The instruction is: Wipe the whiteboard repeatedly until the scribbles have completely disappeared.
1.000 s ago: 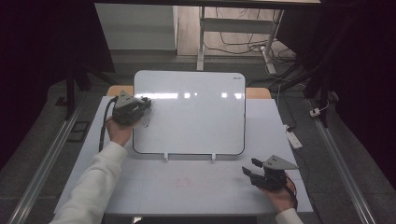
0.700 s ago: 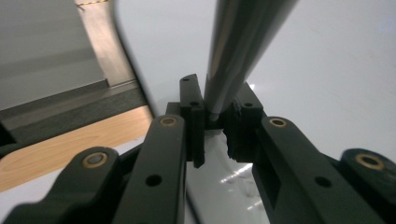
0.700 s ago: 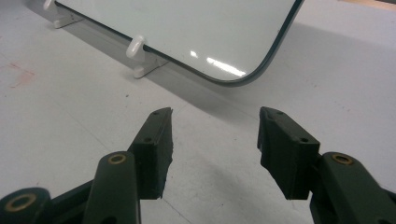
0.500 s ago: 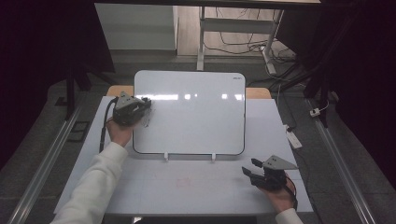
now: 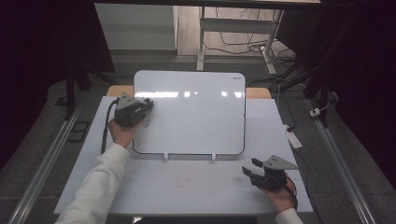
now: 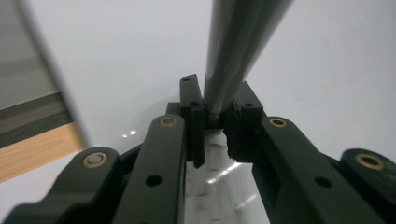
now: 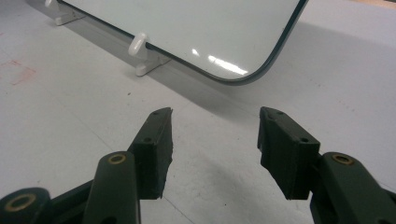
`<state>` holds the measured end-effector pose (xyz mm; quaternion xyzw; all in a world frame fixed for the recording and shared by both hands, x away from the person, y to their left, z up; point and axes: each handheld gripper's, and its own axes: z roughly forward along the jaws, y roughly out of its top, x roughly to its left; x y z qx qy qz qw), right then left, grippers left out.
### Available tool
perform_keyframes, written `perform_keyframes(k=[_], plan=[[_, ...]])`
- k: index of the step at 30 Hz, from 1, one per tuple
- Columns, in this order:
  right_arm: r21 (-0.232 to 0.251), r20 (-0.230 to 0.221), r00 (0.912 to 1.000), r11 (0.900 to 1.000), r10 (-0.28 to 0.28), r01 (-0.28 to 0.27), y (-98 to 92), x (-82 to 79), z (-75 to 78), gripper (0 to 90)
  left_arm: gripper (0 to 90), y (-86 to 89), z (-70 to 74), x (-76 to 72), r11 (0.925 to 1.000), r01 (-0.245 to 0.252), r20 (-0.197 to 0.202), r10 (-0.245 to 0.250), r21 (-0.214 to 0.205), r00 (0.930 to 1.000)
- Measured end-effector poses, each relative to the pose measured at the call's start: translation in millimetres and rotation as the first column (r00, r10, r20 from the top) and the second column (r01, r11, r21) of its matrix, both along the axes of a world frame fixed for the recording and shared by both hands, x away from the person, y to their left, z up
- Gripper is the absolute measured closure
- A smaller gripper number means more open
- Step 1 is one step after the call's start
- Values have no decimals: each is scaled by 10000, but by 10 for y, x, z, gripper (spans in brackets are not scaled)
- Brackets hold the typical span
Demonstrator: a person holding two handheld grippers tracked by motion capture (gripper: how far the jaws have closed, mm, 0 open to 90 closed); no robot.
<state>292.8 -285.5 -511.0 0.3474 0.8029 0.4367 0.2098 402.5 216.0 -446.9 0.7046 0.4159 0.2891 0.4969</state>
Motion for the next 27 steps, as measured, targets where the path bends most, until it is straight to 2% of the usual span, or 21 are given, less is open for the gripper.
perform_keyframes(k=[2, 5, 9, 12, 15, 19, 21, 23, 24, 27], plan=[[4, 16, 10000, 10000, -25, 25, -4, -1, 5, 447, 781, 50, 12, 15, 9997, -32, -112, 29, -261, 9999], [31, 26, 10000, 10000, -37, 37, -3, -2, 10, 446, 782, -8, -23, -8, 9997, 137, -98, -139, -188, 9999], [-17, -8, 10000, 10000, -6, 6, 10, 0, 2, 446, 781, -159, -112, -85, 9984, 569, -76, -569, 15, 9984], [-25, -1, 10000, 10000, -3, 3, 11, -3, 1, 446, 781, -212, -128, -130, 9973, 633, -24, -633, 377, 9980], [-4, 24, 10000, 10000, -36, 36, 4, -1, 7, 446, 781, -152, -99, -119, 9980, 329, 92, -334, 542, 9994], [-12, 41, 10000, 10000, -36, 37, 2, -5, 9, 446, 781, 29, -42, -74, 9993, -217, 127, 214, 306, 9997], [5, 35, 10000, 10000, -32, 32, 3, -3, 8, 446, 782, 73, -47, -81, 9995, -257, 52, 256, 171, 9997], [2, 11, 10000, 10000, -23, 23, 7, -1, 4, 446, 782, 37, -74, -109, 9993, -171, 63, 169, 330, 9998], [-5, 5, 10000, 10000, -9, 9, 10, 0, -1, 446, 782, 1, -97, -124, 9996, -35, 11, 35, 272, 10000], [-56, -16, 10000, 10000, 27, -27, 23, 4, -9, 445, 782, -149, -151, -182, 9975, 336, 55, -340, 625, 9994]])
